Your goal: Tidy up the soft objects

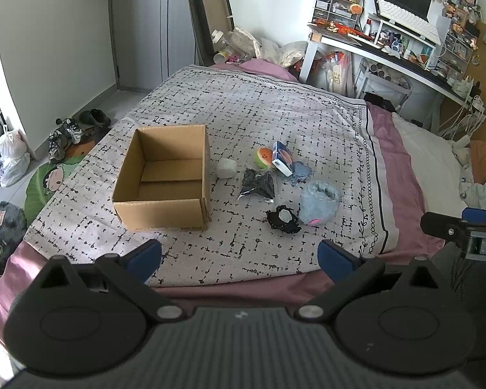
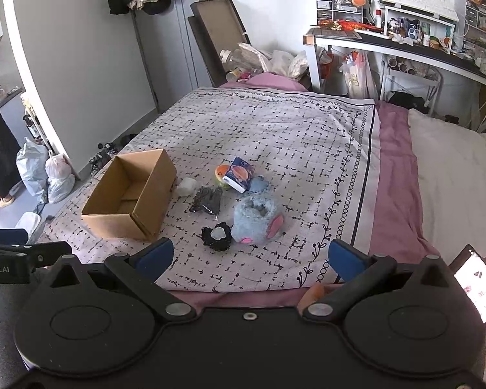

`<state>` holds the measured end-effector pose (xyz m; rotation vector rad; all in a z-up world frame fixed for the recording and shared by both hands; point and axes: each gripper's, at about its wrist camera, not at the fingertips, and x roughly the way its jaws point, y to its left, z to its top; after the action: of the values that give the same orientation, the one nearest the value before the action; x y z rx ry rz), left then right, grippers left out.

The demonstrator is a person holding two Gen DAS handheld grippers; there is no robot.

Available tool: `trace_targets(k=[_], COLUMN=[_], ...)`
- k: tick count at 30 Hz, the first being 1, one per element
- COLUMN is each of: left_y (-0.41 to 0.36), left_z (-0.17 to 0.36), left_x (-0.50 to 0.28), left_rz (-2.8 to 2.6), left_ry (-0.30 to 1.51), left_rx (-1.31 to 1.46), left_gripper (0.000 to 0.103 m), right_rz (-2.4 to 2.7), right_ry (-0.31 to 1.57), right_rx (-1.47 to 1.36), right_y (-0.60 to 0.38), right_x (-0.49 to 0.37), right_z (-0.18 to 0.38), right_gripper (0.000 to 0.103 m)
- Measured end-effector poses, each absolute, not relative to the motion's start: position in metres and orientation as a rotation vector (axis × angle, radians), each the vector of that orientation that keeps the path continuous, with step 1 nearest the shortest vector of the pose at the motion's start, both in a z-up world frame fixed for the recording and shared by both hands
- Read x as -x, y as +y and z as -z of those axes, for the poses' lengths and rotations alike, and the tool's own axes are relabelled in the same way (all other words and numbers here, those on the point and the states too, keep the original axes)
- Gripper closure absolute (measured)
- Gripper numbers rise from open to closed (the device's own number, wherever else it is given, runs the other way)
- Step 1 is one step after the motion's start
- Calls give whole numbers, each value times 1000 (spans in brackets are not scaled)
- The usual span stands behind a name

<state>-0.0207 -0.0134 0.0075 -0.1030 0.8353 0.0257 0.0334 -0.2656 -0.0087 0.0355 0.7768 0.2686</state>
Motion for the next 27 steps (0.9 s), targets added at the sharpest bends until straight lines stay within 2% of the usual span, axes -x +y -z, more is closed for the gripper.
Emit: trace_targets(k=[27], left_y=[-17], left_z=[-9], left_x=[22], left_rz=[-28], left_ry=[833], left_rx=[94], left_gripper=[1], right_rz=[-275], right_ry=[774], right_rx=[-23], right_y=[-264], right_x=[-32], right_z=[10], right_gripper=[0])
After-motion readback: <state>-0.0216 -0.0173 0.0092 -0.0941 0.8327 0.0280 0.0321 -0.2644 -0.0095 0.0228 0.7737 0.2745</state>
